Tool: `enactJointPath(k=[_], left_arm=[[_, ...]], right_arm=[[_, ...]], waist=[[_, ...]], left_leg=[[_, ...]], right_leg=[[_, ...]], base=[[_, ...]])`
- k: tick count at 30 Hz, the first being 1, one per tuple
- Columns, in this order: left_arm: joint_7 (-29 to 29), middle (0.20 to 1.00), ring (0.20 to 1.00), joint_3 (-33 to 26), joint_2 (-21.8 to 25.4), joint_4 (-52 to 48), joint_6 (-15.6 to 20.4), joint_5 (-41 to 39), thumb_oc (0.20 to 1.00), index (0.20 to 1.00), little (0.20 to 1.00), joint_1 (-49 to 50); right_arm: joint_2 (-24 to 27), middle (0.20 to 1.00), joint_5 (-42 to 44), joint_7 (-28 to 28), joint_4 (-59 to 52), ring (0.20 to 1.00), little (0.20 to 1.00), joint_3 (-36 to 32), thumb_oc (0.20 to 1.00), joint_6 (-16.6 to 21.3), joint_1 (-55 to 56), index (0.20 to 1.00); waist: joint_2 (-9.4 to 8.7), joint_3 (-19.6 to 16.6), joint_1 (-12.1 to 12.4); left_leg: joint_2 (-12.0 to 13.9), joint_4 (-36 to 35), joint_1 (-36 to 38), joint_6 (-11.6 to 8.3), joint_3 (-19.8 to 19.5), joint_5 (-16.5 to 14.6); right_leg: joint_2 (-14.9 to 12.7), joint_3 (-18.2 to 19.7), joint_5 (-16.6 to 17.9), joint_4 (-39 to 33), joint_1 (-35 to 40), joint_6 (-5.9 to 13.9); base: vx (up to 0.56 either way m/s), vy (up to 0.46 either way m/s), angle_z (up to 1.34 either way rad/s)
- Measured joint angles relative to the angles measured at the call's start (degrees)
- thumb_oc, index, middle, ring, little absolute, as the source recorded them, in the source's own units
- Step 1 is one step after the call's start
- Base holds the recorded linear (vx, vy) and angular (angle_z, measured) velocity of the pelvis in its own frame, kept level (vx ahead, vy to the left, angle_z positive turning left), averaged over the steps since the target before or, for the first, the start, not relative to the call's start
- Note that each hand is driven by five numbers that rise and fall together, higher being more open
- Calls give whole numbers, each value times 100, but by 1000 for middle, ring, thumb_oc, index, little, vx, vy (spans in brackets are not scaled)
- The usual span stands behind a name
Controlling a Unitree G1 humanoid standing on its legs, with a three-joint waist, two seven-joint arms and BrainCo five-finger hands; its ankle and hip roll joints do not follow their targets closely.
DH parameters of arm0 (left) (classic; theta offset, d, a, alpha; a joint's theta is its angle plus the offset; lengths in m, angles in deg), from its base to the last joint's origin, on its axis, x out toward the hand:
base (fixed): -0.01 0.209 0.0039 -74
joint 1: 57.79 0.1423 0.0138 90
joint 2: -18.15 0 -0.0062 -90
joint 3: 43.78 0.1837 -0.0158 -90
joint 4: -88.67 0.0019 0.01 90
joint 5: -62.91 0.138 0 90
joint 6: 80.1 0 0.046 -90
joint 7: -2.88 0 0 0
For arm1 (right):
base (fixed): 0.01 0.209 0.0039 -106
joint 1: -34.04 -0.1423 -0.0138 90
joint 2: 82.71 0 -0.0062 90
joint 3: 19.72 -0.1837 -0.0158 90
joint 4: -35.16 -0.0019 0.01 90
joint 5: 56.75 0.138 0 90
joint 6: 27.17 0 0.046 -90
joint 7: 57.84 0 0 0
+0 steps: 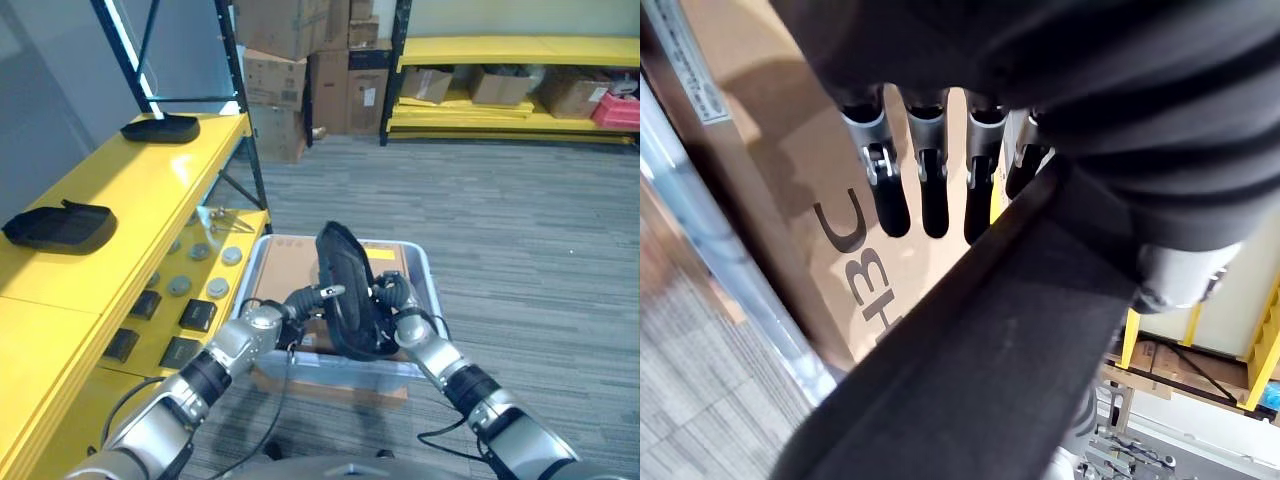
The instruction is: Move parts from the plastic box to the shelf.
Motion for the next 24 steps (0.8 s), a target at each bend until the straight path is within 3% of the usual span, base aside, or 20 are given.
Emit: enactJointPath(k=[5, 15, 16, 20, 24], left_arm=[[105, 200, 200, 90, 187, 4, -4, 1, 200, 200, 200, 0], [264, 200, 200, 90, 122, 3, 1, -6, 200, 200, 200, 1], [325, 200, 200, 90, 105, 4, 22, -6, 200, 200, 200, 1], [539, 200, 200, 73, 68, 3, 365, -16, 200, 200, 200, 53], [722, 200, 200, -26, 70, 2, 464, -25, 200, 200, 200, 56]], right_arm=[[0, 200, 66, -12, -3, 200, 200, 16, 200, -1, -169, 200], [-3, 200, 221, -142, 4, 200, 200, 14, 200, 0, -185, 200], [-3, 1000, 236, -178, 5, 1000, 1000, 13, 1000, 18, -185, 1000], [-109, 1000, 793, -397, 21, 1000, 1000, -295, 1000, 196, -155, 1000], [-198, 1000, 1370, -462, 31, 1000, 1000, -605, 1000, 453, -153, 1000]], waist=[[1, 0, 11], [17, 11, 15], [16, 12, 12], [18, 49, 7], [14, 97, 2]], left_leg=[[0, 26, 3, 16, 5, 14], [0, 30, 22, -20, 19, 26], [0, 30, 23, -21, 22, 26], [0, 30, 41, -21, 47, 22], [2, 30, 64, -25, 52, 17]], right_leg=[[0, 1, 8, -2, 3, -9], [0, -1, 4, -27, 31, -1], [0, 0, 5, -33, 32, 3], [0, 13, 10, -46, 42, 5], [1, 17, 8, -46, 59, 9]], base=[[0, 0, 0], [0, 0, 0], [0, 0, 0], [7, 1, -2], [0, 0, 0]])
